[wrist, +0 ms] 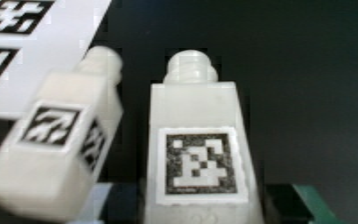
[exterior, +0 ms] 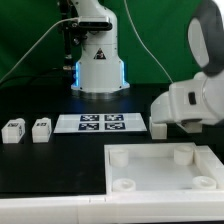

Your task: Assemble one leg

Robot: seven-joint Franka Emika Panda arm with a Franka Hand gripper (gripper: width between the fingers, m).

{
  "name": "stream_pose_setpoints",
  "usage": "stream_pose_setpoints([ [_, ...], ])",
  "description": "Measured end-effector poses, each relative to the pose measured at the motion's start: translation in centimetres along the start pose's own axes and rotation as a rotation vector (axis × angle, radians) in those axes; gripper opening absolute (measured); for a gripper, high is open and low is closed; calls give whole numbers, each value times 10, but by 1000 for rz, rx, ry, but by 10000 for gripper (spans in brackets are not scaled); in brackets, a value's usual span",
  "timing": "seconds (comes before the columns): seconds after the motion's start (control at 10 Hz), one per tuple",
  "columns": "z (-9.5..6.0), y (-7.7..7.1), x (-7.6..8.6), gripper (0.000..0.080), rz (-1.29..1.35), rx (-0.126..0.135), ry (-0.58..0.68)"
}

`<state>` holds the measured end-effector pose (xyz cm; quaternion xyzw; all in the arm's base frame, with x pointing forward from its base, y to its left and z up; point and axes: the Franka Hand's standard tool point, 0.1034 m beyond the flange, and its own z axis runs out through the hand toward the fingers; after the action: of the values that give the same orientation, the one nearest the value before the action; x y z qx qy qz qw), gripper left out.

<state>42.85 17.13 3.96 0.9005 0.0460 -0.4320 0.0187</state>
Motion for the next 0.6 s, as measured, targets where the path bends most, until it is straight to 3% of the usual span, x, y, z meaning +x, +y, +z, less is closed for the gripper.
stream_pose_setpoints([
  [0.1, -25, 2, -3, 294, -10, 7, 133],
  [0.2, -38, 6, -16, 294, -15, 8, 183],
  [0.3, -60, 12, -21, 294, -37, 3, 261],
  [0.4, -89, 18, -30, 294, -41, 11, 370],
  [0.6, -117, 27, -44, 294, -30, 25, 596],
])
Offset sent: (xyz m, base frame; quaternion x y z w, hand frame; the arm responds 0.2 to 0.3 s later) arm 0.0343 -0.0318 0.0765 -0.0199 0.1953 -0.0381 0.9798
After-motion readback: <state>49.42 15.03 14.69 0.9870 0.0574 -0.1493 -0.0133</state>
